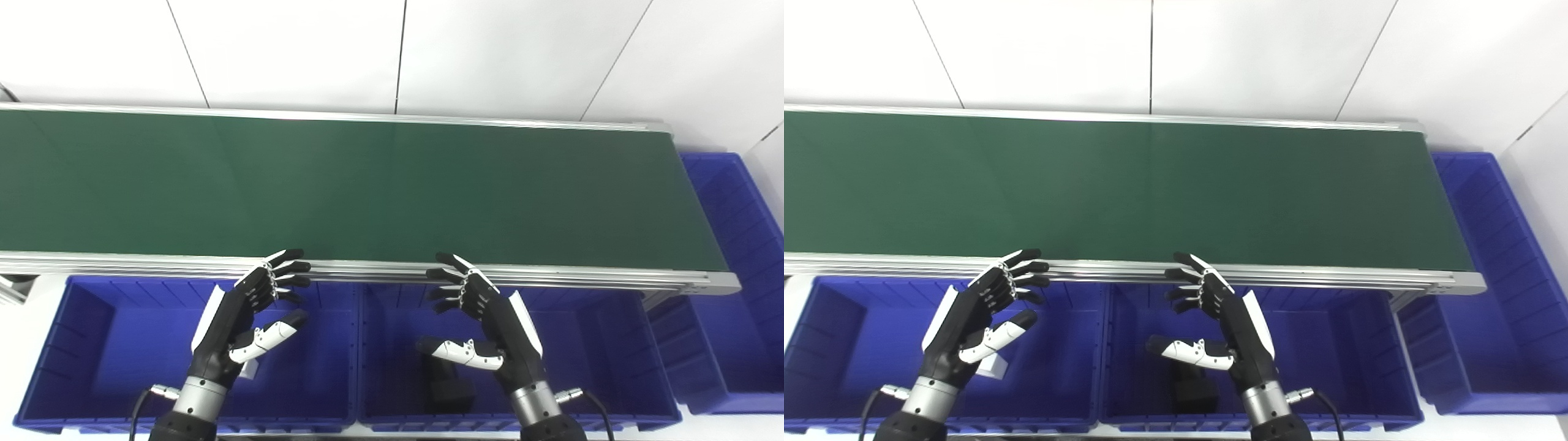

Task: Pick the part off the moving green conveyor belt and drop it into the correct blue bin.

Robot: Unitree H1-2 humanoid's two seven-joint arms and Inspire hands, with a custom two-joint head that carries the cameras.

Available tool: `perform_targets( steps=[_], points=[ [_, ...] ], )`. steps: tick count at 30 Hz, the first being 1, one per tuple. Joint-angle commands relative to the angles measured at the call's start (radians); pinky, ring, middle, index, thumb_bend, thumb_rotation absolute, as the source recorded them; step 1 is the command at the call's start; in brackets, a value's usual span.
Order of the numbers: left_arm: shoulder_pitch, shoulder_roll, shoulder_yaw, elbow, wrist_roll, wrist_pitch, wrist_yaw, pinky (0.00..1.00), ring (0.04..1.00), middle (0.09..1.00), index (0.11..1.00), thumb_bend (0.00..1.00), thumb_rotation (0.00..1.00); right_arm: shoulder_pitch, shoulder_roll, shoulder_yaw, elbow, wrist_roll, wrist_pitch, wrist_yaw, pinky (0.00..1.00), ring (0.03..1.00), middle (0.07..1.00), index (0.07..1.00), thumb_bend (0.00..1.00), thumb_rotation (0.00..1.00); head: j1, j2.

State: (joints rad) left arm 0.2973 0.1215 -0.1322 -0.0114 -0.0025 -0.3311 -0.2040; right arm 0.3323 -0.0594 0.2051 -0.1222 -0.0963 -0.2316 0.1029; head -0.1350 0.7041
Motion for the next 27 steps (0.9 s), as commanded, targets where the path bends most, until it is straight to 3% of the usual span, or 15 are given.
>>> perform_targets(
  steps=[1,27],
  points=[
    [-0.012,-0.003,0.0,-0.024,-0.004,-0.009,0.004,0.57,0.684,0.757,0.81,0.77,0.52,-0.005,0.006,0.0,-0.02,0.007,-0.017,0.0,0.58,0.661,0.771,0.85,0.72,0.3,0.001,0.0],
    [-0.015,-0.002,-0.003,-0.015,-0.009,-0.022,0.002,0.56,0.681,0.754,0.808,0.77,0.51,-0.004,0.004,-0.001,-0.021,0.007,-0.019,0.001,0.57,0.658,0.77,0.852,0.71,0.31,0.008,-0.001]
  ],
)
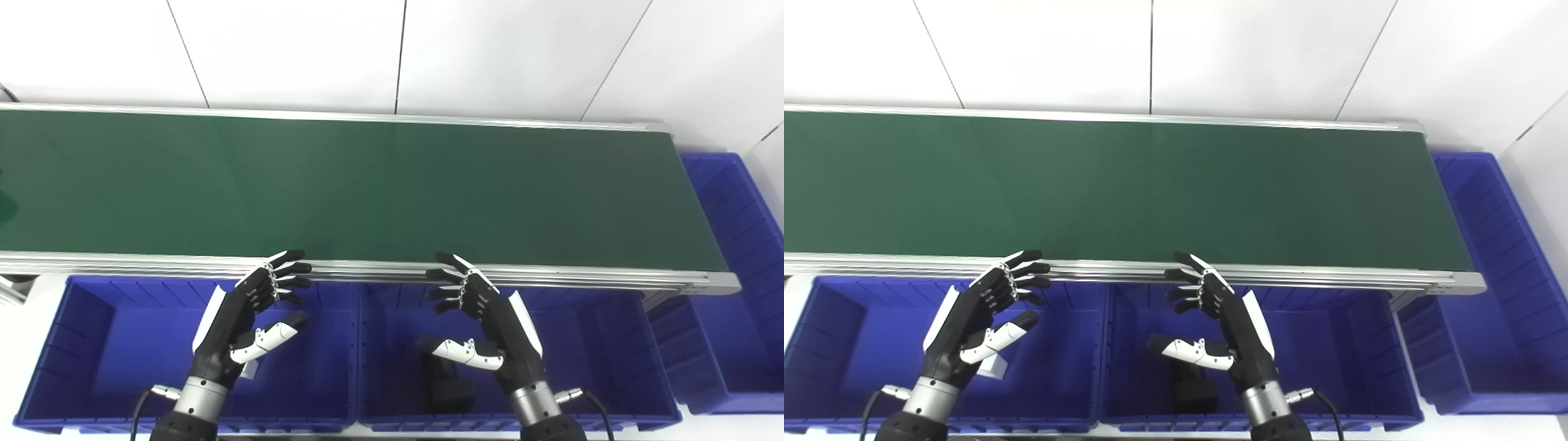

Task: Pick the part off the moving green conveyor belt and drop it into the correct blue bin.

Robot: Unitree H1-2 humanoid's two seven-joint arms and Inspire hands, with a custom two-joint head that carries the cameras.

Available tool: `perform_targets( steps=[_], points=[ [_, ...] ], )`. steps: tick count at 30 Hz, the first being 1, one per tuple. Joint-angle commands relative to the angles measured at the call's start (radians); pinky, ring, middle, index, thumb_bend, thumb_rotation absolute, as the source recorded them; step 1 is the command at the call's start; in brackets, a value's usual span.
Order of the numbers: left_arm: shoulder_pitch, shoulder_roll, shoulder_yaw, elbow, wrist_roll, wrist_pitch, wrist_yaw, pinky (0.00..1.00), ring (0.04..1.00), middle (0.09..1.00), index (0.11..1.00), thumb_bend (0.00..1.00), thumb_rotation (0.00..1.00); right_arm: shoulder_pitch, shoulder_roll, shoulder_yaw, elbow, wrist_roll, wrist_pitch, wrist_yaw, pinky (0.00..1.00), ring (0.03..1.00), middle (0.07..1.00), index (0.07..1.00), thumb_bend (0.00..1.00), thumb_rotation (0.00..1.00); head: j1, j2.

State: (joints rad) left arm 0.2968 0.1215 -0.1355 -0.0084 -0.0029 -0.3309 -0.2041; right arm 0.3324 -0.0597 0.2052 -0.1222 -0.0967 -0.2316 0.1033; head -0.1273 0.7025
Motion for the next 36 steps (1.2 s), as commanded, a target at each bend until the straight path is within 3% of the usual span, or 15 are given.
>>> perform_targets(
  steps=[1,36],
  points=[
    [-0.015,-0.003,0.001,-0.017,-0.01,-0.023,0.002,0.56,0.681,0.753,0.807,0.77,0.51,-0.004,0.004,-0.001,-0.021,0.007,-0.02,0.0,0.57,0.656,0.771,0.851,0.7,0.31,0.0,0.001],
    [-0.016,-0.006,-0.001,-0.016,-0.009,-0.019,0.003,0.57,0.684,0.752,0.811,0.77,0.5,-0.007,0.0,-0.004,-0.017,0.008,-0.029,0.001,0.57,0.65,0.763,0.851,0.7,0.3,0.002,-0.002]
  ],
)
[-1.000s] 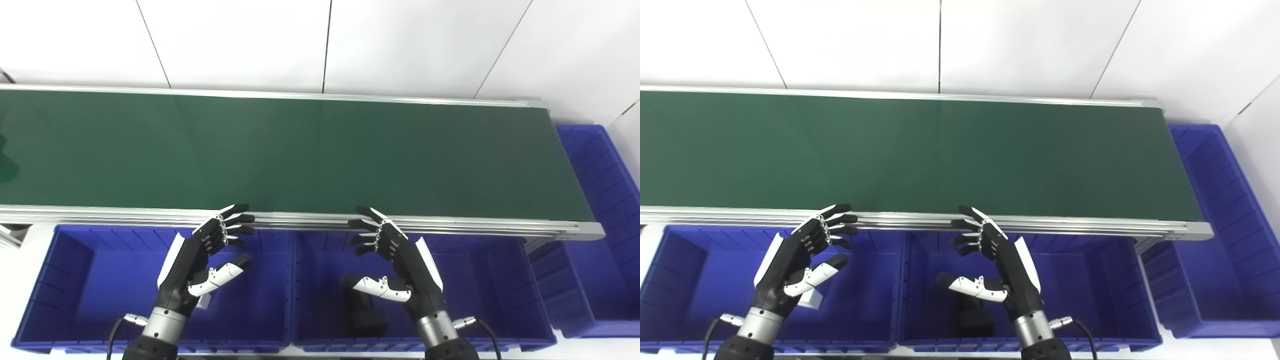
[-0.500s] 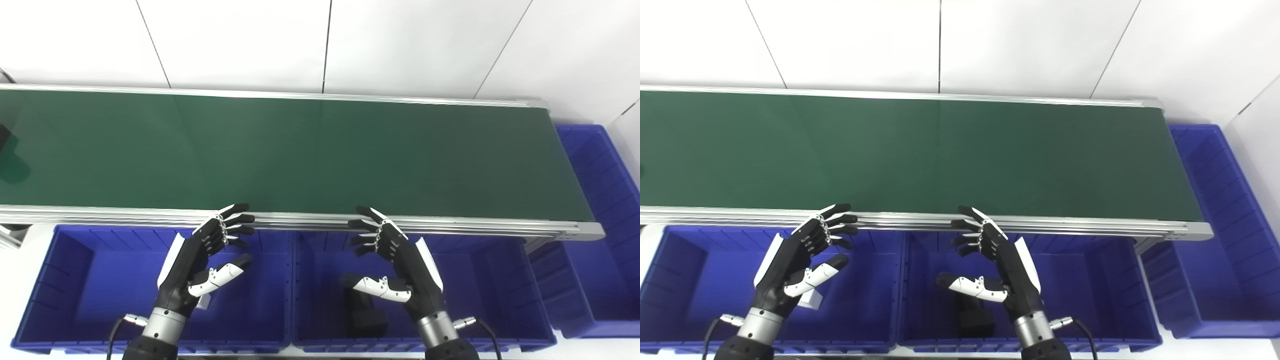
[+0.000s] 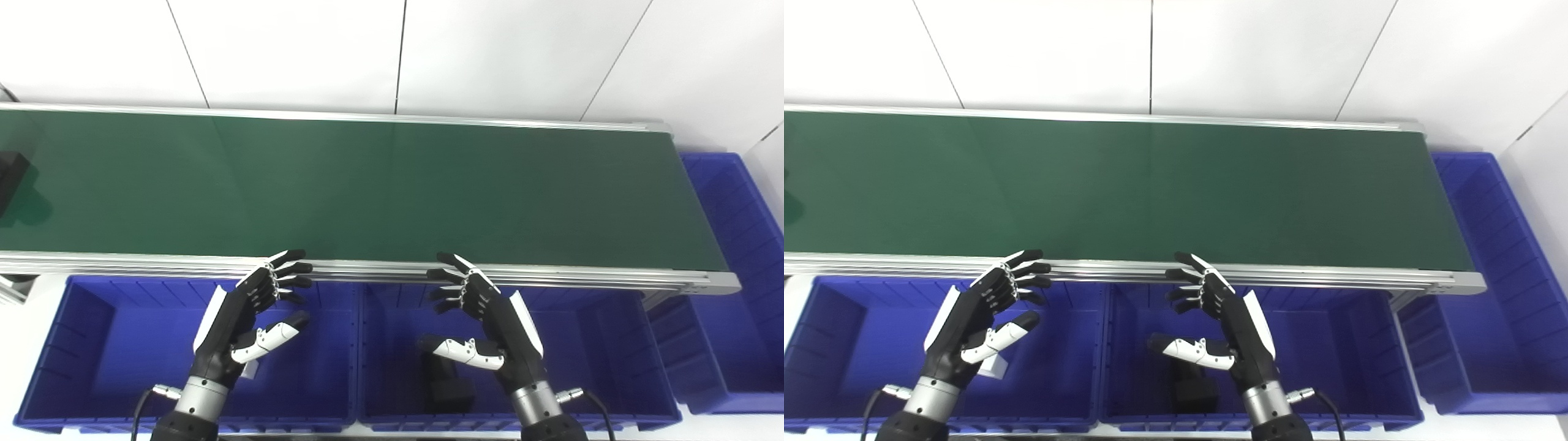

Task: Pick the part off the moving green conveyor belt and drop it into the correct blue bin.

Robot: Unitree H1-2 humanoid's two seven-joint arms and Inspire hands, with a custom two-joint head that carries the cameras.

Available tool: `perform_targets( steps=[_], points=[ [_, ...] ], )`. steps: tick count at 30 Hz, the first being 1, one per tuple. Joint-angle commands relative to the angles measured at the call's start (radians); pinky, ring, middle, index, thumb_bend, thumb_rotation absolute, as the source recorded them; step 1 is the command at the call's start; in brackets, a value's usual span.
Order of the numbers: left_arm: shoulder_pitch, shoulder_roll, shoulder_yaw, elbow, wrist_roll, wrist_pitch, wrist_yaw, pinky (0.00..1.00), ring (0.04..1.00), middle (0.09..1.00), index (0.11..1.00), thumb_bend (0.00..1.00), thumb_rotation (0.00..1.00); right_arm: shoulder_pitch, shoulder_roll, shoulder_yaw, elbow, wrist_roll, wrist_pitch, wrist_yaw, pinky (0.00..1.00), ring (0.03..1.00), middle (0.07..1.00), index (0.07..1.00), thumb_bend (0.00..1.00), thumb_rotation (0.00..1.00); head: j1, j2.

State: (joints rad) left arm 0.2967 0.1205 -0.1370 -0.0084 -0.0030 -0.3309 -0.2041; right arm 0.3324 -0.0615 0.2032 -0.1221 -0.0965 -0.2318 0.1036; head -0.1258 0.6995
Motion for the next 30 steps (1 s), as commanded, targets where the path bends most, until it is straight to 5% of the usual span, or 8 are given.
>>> perform_targets(
  steps=[1,21,30],
  points=[
    [-0.015,-0.005,0.001,-0.016,-0.009,-0.019,0.003,0.57,0.684,0.752,0.811,0.76,0.5,-0.006,0.002,-0.002,-0.018,0.008,-0.028,0.001,0.57,0.651,0.762,0.851,0.7,0.3,0.002,0.001],
    [-0.019,-0.011,0.0,-0.008,-0.007,-0.018,0.006,0.57,0.677,0.744,0.805,0.78,0.51,-0.01,0.001,-0.003,-0.01,0.007,-0.027,0.0,0.57,0.655,0.765,0.851,0.7,0.31,0.016,-0.005],
    [-0.017,-0.034,-0.015,-0.003,0.002,-0.025,0.006,0.57,0.677,0.749,0.798,0.76,0.47,-0.009,-0.022,-0.02,-0.014,0.026,-0.038,0.006,0.55,0.646,0.765,0.859,0.69,0.33,0.219,-0.028]
  ],
)
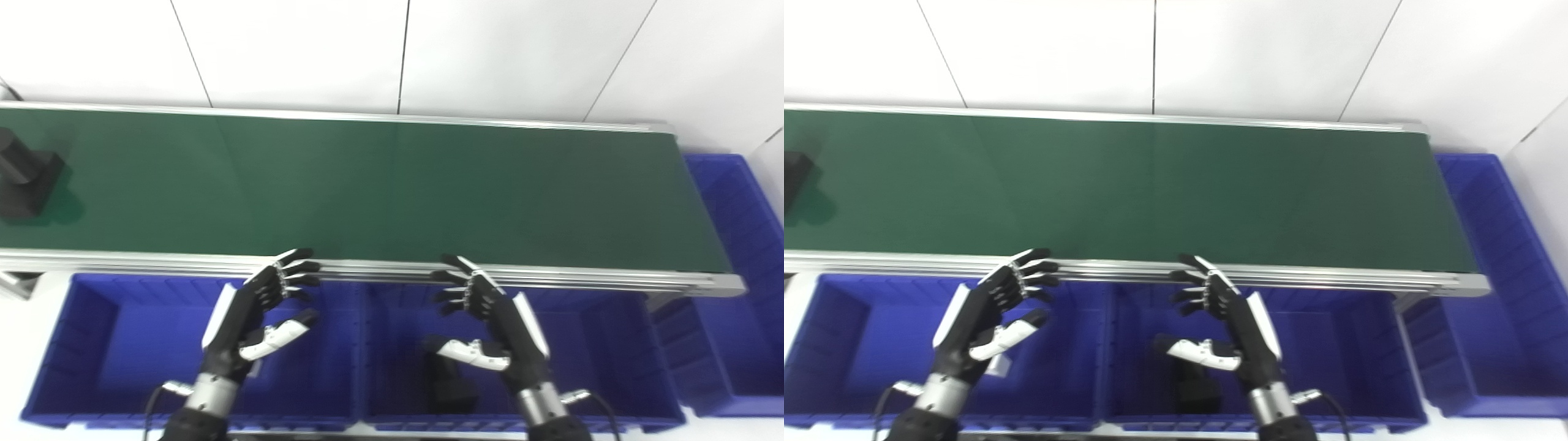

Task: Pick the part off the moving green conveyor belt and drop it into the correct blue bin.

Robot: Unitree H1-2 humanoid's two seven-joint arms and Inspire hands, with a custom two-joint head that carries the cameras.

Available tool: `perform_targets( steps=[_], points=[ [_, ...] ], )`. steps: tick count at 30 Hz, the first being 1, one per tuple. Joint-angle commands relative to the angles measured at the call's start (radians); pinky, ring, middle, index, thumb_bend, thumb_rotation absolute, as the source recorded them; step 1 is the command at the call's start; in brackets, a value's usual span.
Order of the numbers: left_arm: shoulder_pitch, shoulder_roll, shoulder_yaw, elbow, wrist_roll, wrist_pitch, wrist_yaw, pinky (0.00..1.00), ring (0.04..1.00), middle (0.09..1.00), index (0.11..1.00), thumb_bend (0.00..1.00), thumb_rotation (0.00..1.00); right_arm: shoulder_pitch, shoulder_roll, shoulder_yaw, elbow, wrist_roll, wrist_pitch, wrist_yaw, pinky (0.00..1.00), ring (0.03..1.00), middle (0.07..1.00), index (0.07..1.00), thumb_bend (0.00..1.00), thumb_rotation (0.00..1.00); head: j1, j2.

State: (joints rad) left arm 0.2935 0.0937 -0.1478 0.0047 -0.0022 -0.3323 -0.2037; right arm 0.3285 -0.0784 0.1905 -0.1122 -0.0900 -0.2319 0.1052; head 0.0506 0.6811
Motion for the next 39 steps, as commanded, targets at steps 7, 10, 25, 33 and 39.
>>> perform_targets(
  steps=[7,10,25,33,39],
  points=[
    [-0.014,-0.042,-0.022,-0.007,0.034,-0.005,0.021,0.57,0.688,0.747,0.795,0.8,0.5,-0.012,-0.033,-0.025,-0.003,0.031,-0.074,0.013,0.54,0.644,0.761,0.857,0.67,0.35,0.175,-0.064],
    [-0.018,-0.059,-0.029,0.013,0.051,-0.016,0.027,0.57,0.682,0.748,0.797,0.82,0.51,-0.017,-0.042,-0.034,0.016,0.041,-0.09,0.016,0.54,0.641,0.762,0.862,0.65,0.33,0.232,-0.102],
    [-0.054,-0.074,-0.033,0.121,0.063,-0.095,0.041,0.55,0.66,0.738,0.792,0.82,0.47,-0.043,-0.044,-0.047,0.085,0.068,-0.118,0.028,0.54,0.638,0.759,0.871,0.64,0.33,0.254,-0.177],
    [-0.069,-0.081,-0.033,0.16,0.067,-0.12,0.048,0.54,0.66,0.734,0.783,0.84,0.47,-0.053,-0.045,-0.052,0.111,0.064,-0.133,0.028,0.53,0.628,0.758,0.873,0.61,0.28,0.281,-0.219],
    [-0.082,-0.084,-0.037,0.189,0.072,-0.131,0.055,0.54,0.656,0.73,0.778,0.85,0.46,-0.063,-0.045,-0.057,0.134,0.076,-0.141,0.034,0.53,0.632,0.758,0.885,0.6,0.25,0.305,-0.257]
  ],
)
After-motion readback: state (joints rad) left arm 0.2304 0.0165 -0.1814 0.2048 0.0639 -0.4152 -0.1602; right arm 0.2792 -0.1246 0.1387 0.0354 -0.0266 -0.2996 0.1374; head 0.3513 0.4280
